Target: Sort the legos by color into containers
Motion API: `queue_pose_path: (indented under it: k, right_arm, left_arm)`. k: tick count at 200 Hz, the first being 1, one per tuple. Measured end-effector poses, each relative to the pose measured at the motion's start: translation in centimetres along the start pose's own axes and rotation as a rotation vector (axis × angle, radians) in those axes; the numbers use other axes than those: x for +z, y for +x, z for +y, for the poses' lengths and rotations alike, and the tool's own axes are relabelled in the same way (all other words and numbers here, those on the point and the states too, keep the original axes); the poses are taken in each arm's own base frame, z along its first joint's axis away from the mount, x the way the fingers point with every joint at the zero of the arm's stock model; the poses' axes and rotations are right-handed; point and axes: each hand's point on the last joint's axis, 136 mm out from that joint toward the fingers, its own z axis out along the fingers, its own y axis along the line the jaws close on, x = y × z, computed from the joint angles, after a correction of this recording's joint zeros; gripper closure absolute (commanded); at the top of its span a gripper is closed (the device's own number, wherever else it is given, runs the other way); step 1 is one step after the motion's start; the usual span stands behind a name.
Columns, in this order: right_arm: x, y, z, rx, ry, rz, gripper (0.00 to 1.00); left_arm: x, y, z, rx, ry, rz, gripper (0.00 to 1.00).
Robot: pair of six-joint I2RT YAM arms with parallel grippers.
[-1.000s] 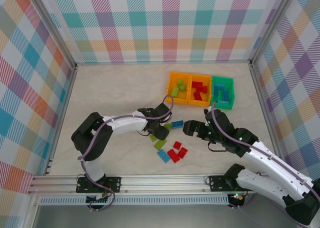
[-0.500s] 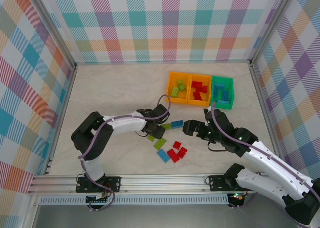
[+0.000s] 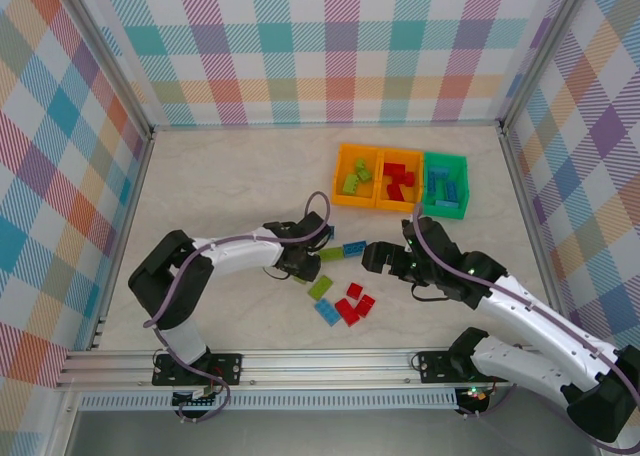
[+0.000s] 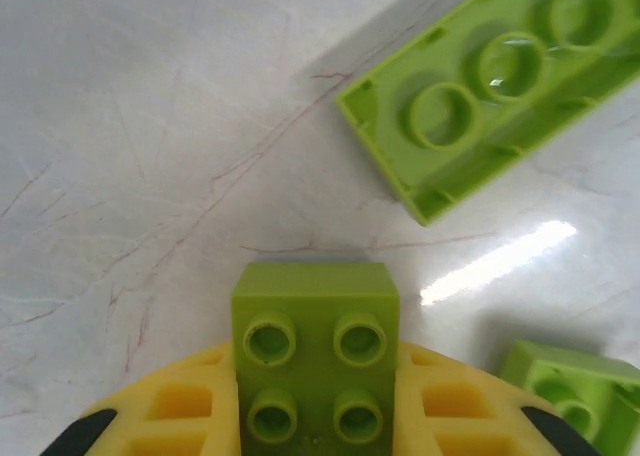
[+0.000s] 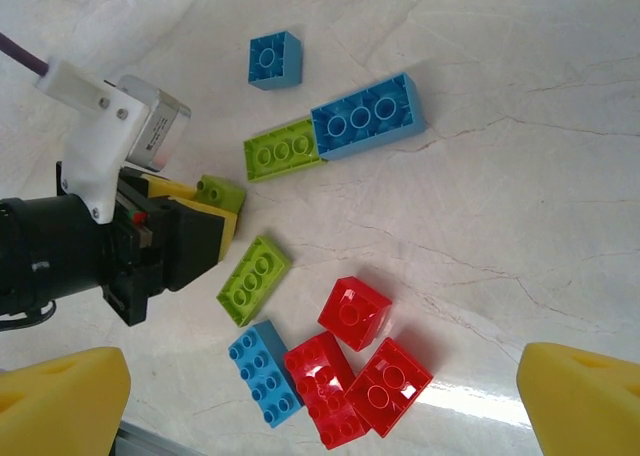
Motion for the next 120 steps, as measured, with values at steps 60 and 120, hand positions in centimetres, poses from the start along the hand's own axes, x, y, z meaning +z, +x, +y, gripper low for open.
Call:
queue_pose_path:
  k: [60, 120]
  right_arm:
    - [-0.4, -0.4, 0.2, 0.011, -0.007, -0.019, 0.0]
    - [-1.5, -0.6, 0.2, 0.041, -0.021, -0.047, 0.0]
  left_arm:
    - [-10.5, -9.9, -2.9, -0.028, 0.124, -0.344, 0.75]
    - [-8.7, -25.2, -4.6, -0.085, 0.109, -0.558, 0.75]
